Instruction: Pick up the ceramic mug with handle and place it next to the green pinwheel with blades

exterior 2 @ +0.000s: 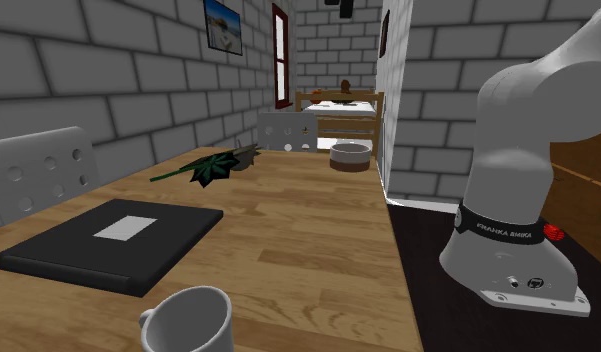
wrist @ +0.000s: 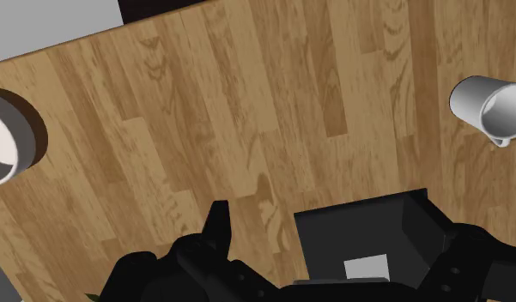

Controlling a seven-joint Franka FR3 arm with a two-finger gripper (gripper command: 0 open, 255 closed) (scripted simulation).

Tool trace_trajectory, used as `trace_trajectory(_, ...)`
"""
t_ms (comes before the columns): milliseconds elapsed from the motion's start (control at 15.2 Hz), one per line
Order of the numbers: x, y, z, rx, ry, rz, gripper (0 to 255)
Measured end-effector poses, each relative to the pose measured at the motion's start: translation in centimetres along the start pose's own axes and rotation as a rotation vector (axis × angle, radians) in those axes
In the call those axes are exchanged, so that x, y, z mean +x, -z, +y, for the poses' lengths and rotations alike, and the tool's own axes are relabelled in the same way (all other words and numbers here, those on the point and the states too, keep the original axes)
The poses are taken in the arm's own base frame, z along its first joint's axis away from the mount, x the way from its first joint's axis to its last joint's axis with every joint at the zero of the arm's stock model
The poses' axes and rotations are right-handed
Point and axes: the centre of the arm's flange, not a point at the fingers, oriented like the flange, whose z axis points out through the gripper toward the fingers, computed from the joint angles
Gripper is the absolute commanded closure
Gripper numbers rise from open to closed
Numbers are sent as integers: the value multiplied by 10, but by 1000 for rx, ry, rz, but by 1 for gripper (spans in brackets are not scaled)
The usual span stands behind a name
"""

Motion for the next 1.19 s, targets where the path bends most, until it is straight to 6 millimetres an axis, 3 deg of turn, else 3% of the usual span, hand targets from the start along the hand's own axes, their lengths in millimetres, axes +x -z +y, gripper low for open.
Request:
trace_trajectory(198, 1, -10, -12, -2, 2, -2, 0)
trace_trajectory(1188, 23, -138, -164, -23, 29, -25, 0)
